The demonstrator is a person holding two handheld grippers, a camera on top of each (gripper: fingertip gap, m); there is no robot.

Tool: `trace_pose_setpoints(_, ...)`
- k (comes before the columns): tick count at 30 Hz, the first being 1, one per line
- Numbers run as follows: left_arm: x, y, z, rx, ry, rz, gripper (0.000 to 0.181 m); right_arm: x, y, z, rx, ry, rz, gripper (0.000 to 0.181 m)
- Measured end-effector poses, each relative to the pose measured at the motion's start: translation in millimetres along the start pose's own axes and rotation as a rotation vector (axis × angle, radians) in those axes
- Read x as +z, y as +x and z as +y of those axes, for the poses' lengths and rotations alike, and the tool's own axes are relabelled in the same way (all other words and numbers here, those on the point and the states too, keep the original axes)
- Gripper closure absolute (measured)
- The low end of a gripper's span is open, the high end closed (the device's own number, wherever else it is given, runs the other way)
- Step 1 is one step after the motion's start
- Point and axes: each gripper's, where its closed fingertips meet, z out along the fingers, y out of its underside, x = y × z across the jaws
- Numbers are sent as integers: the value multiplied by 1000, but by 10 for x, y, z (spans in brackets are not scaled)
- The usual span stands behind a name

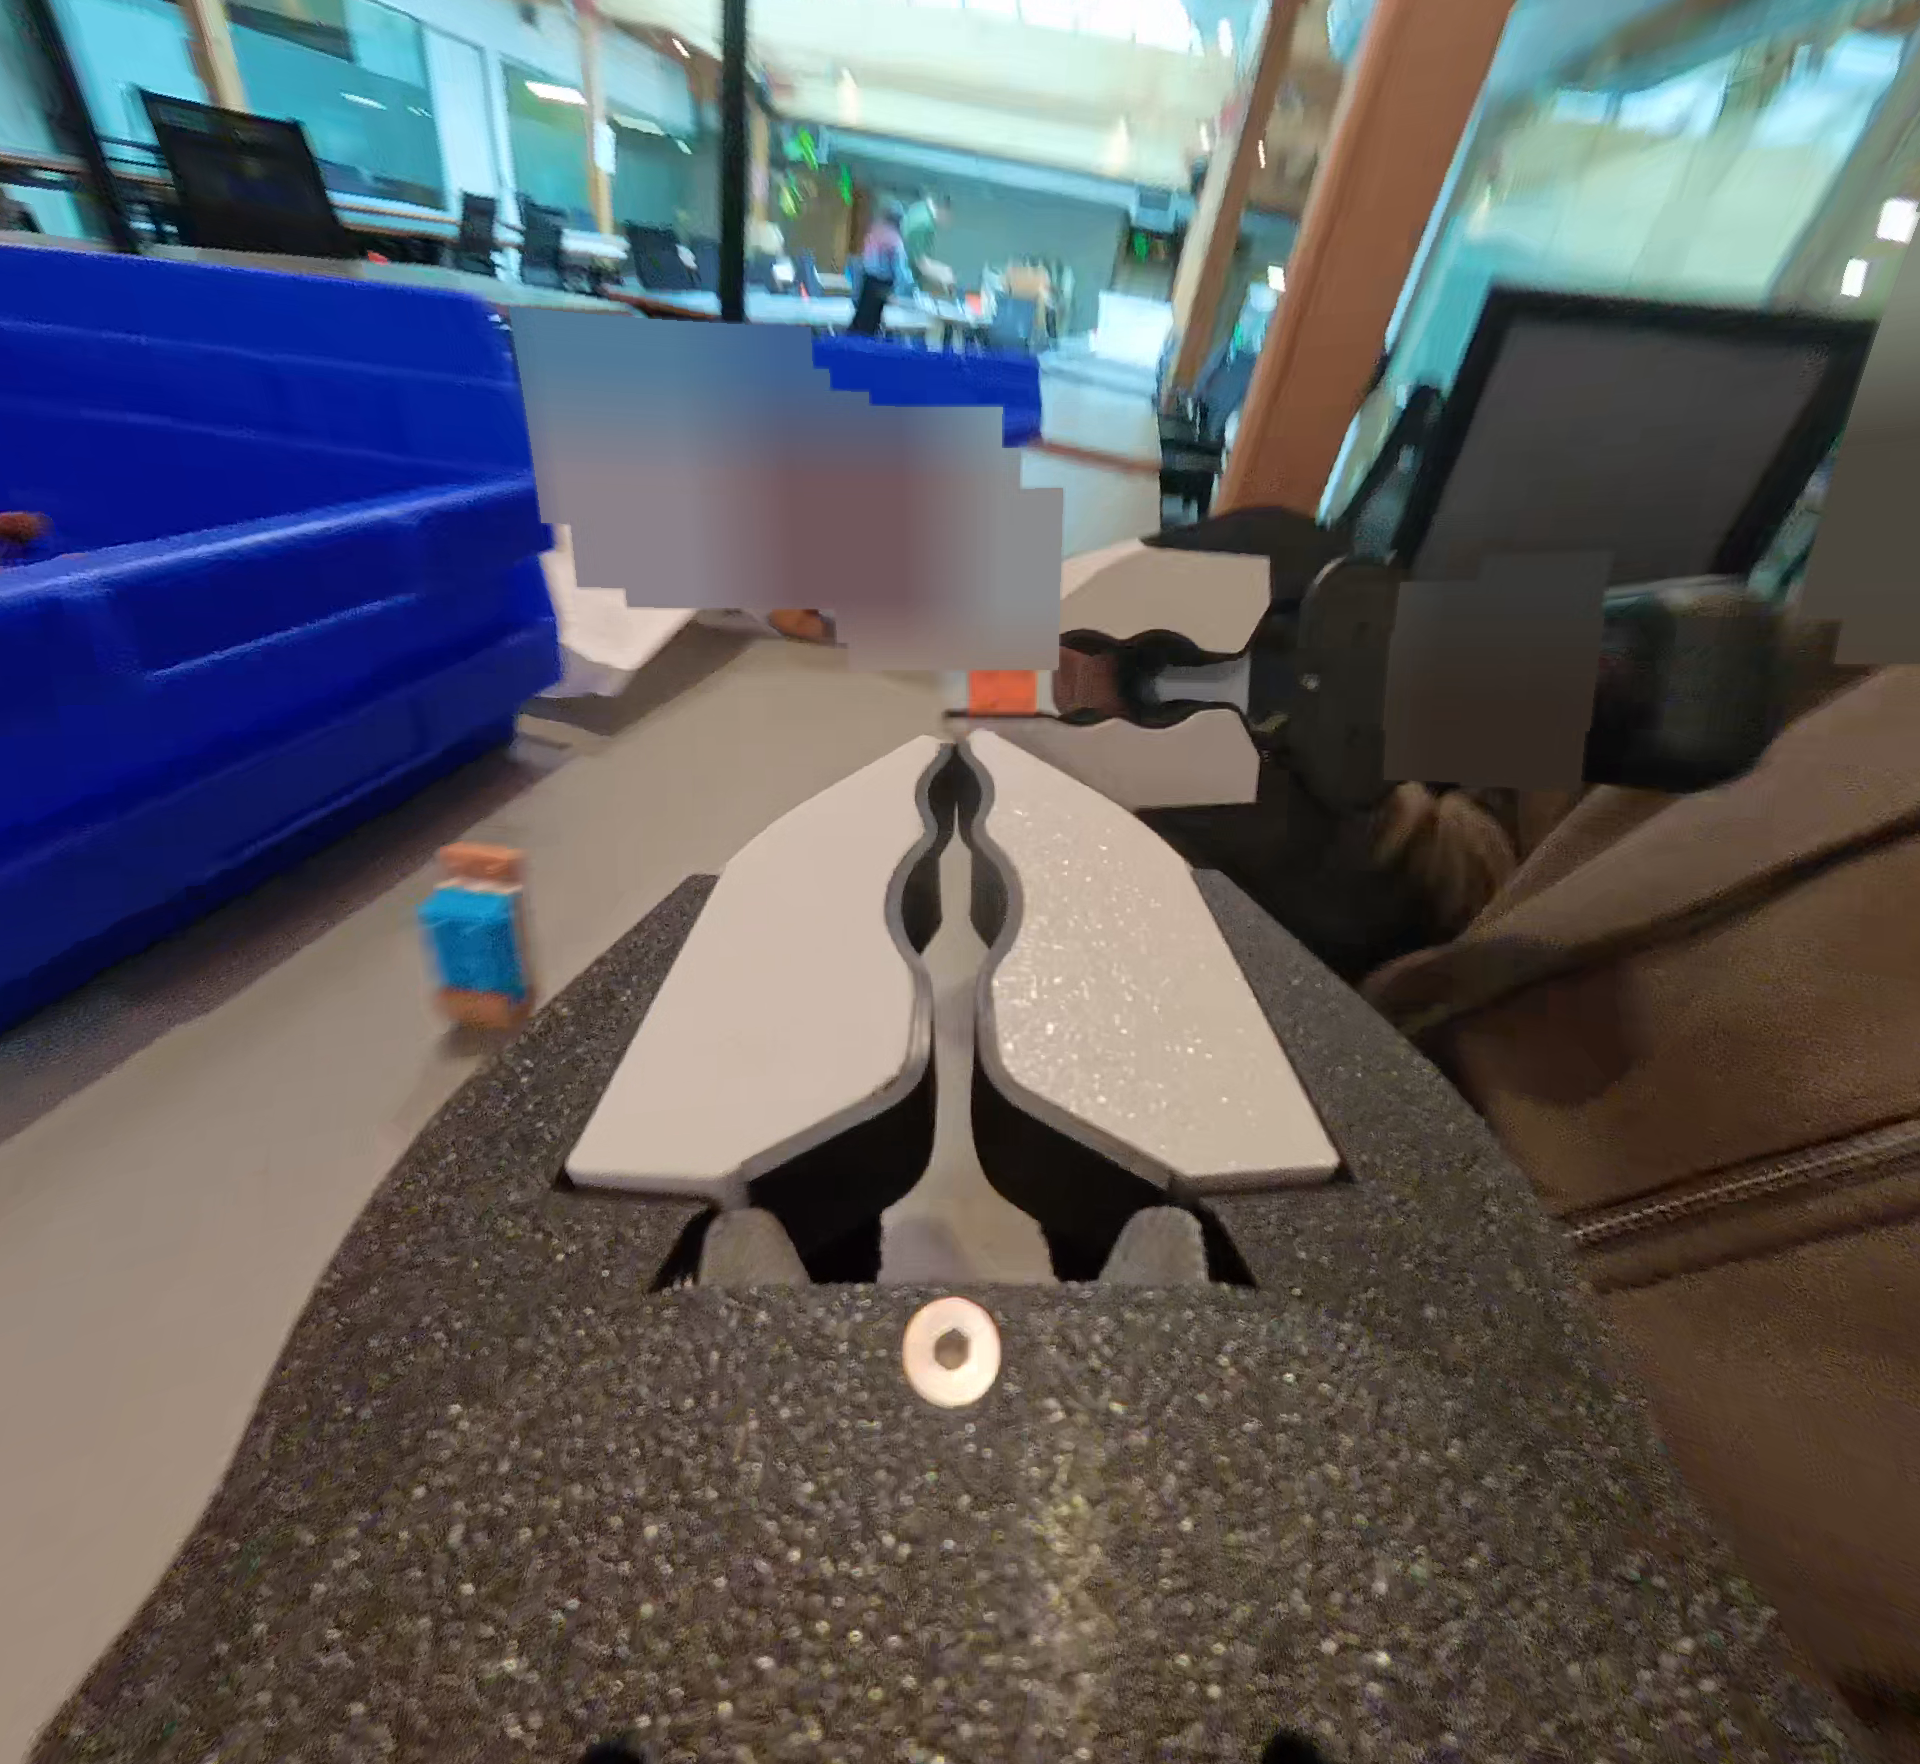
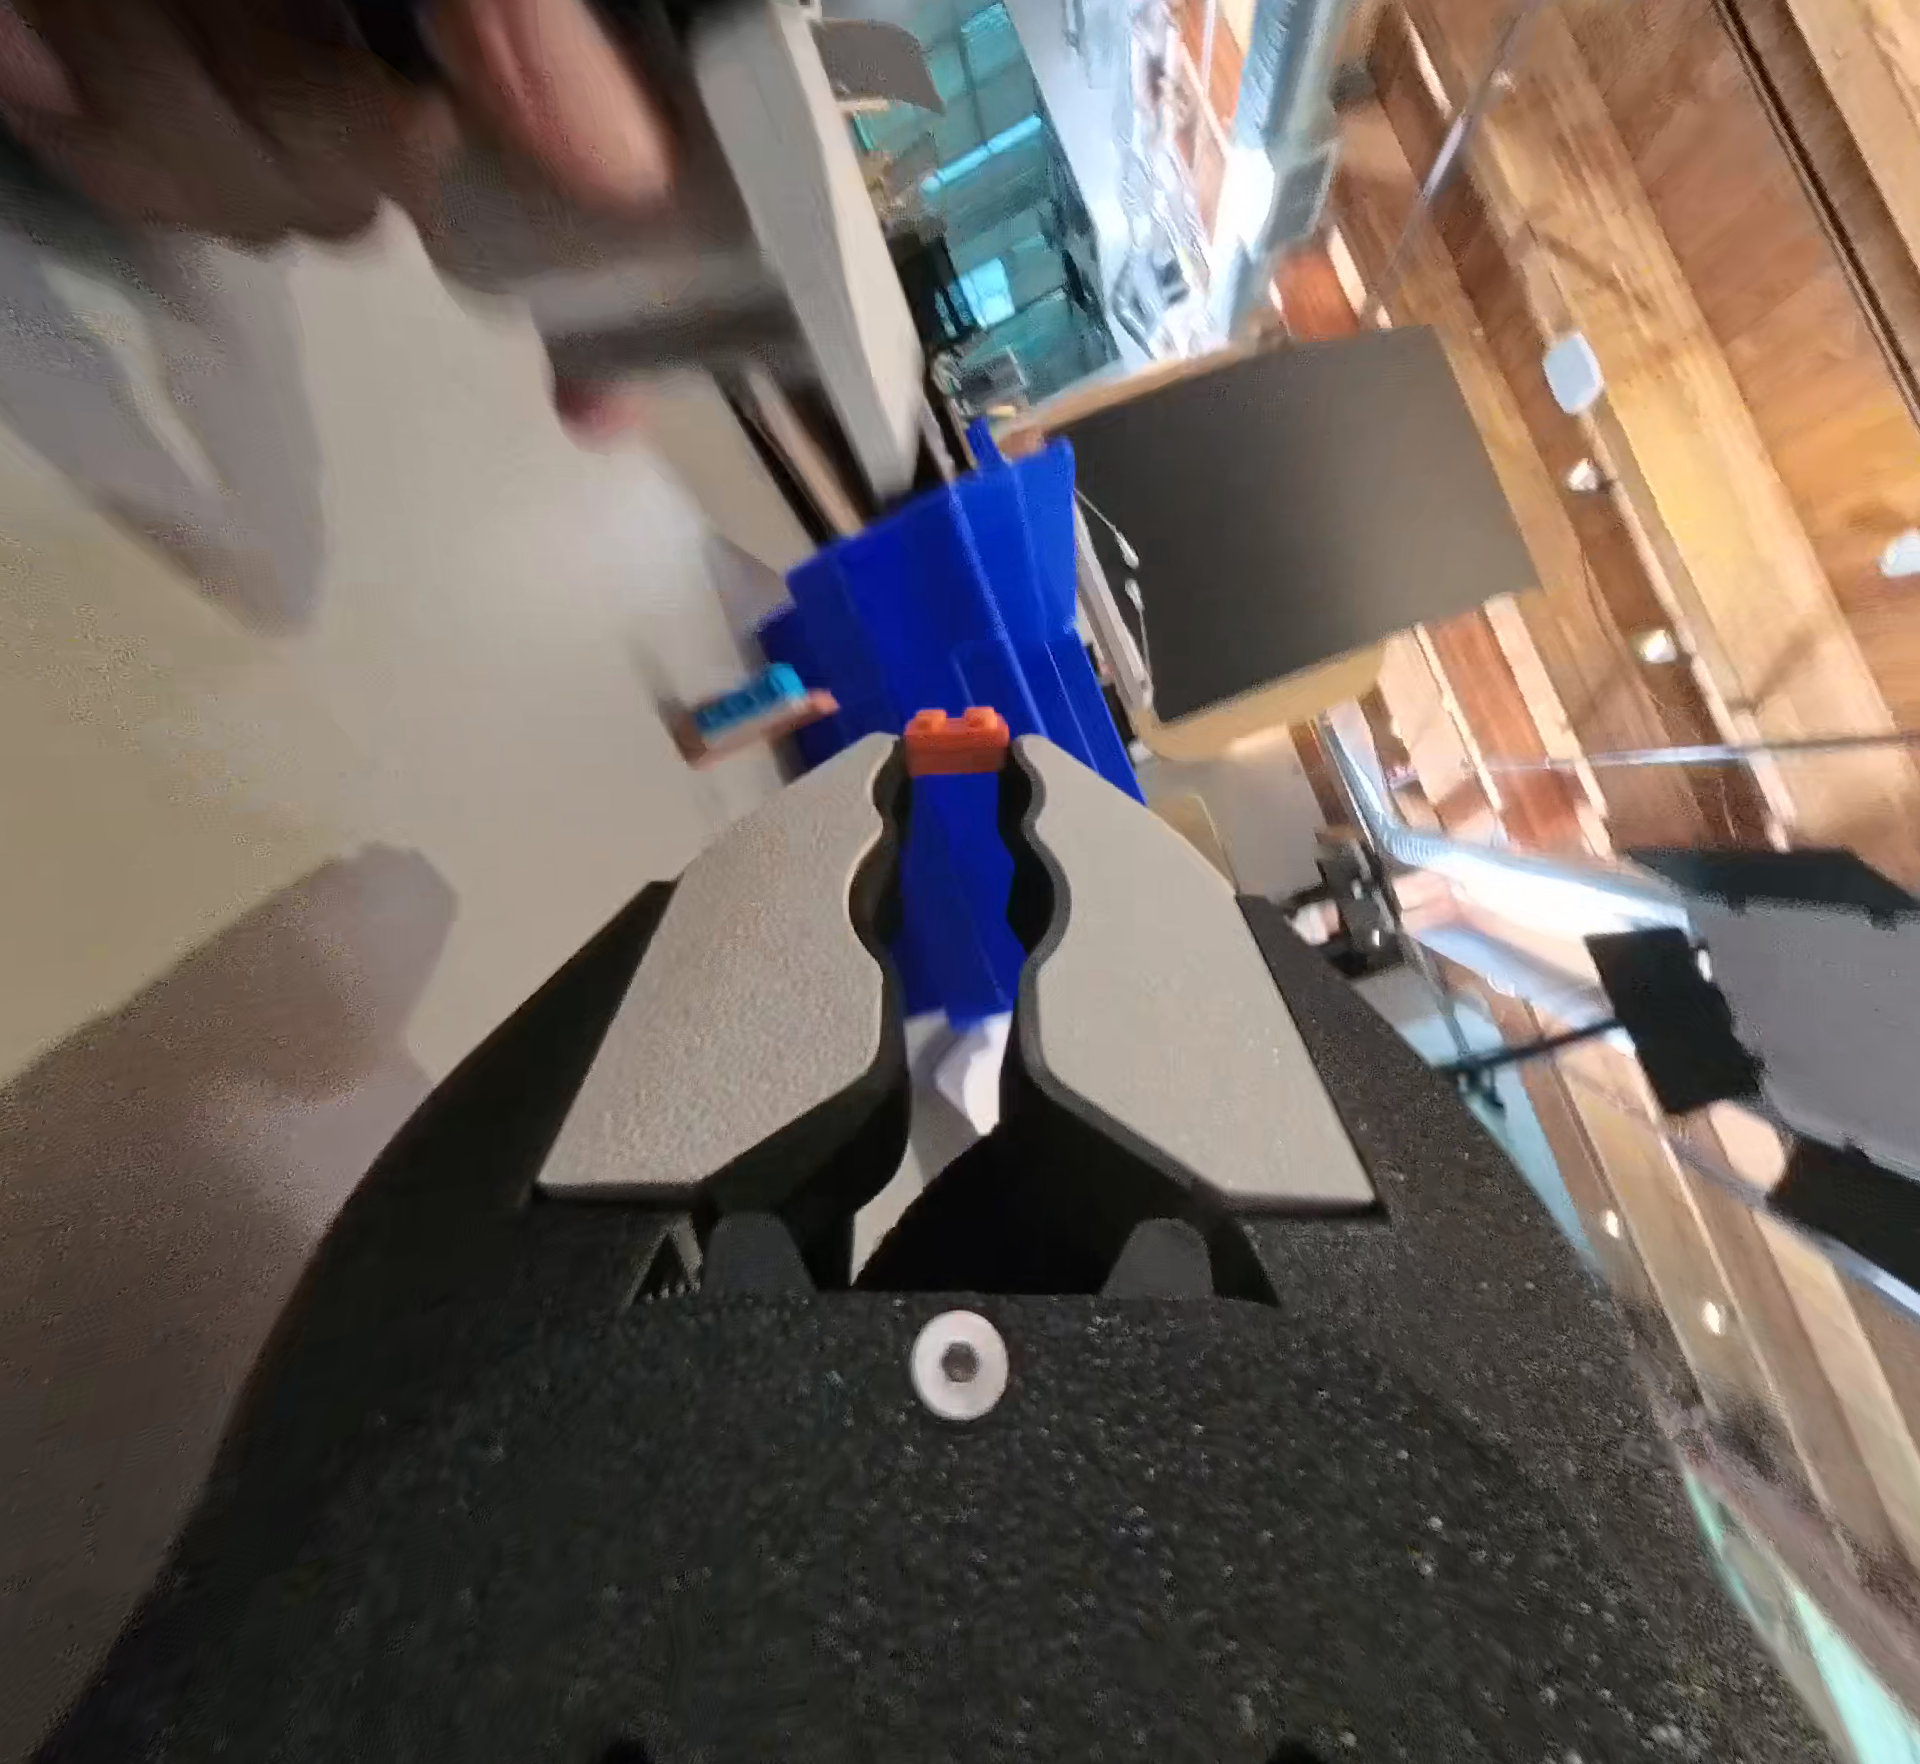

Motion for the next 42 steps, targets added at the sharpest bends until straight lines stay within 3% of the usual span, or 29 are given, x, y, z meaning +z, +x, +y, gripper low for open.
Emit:
trace_pose_setpoints(2,-252,-201,-109,-10,62,-54,181,-46,113,279,62,-52,-12,164)
trace_pose_setpoints(4,-321,-253,-158,3,69,-80,181,-94,164,391,51,-71,-4,165)
trace_pose_setpoints(6,-197,-153,-88,-9,28,-27,180,-80,95,380,43,-73,-34,165)
trace_pose_setpoints(11,302,24,323,12,-192,-34,148,5,-92,159,6,-38,-82,165)
trace_pose_setpoints(27,406,92,321,29,-182,-34,165,50,-278,-23,-82,-8,-116,164)
trace_pose_setpoints(42,358,184,294,-27,-174,69,166,-24,-265,-116,19,82,-193,164)
